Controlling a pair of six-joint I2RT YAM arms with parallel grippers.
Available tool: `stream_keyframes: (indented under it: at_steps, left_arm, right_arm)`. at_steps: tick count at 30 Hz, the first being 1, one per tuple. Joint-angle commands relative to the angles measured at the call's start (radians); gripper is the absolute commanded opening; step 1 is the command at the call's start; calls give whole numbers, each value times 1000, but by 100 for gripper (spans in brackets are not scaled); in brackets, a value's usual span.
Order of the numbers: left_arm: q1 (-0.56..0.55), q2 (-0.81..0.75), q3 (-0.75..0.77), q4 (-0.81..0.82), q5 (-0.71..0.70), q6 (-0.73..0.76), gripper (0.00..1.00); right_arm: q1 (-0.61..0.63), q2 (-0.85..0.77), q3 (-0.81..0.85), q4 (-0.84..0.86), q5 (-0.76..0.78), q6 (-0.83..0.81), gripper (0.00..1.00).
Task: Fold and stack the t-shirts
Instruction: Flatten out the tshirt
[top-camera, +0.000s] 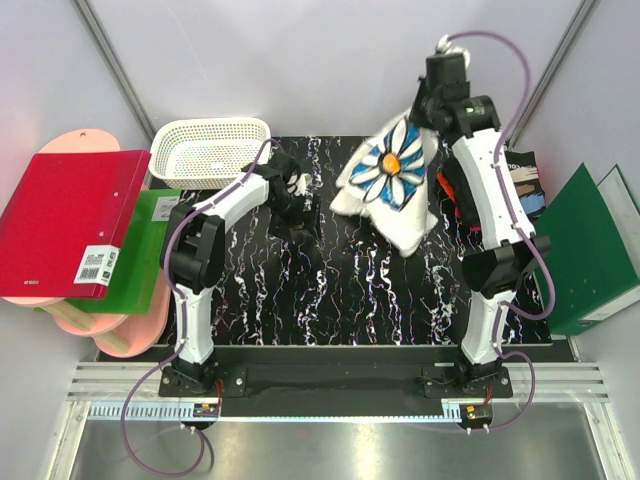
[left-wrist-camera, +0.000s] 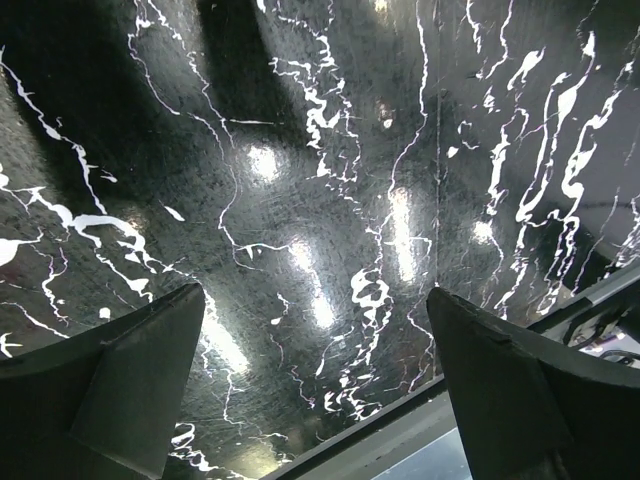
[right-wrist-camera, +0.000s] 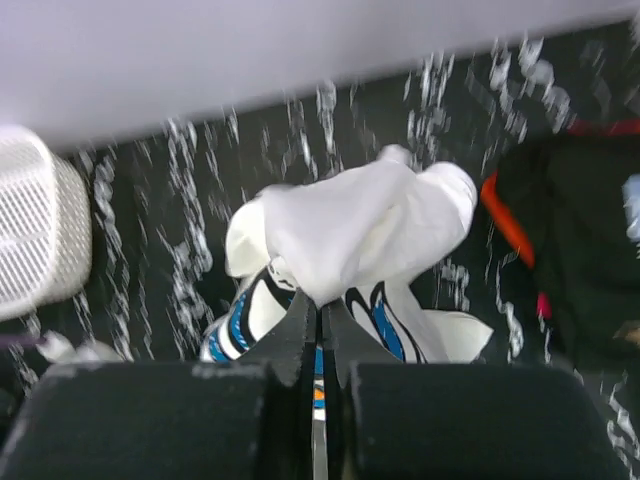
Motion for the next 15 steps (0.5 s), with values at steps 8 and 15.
stream_keyframes:
  at_steps: [8,15]
  left_arm:
    - [15,-83,-26,-18,-59,38,99]
    - [66,-111,-11,-21,-99,9,99]
  right_arm:
    - [40,-60,243,148,199,-96,0]
    - [120,-144,-73,46,-139,-47,0]
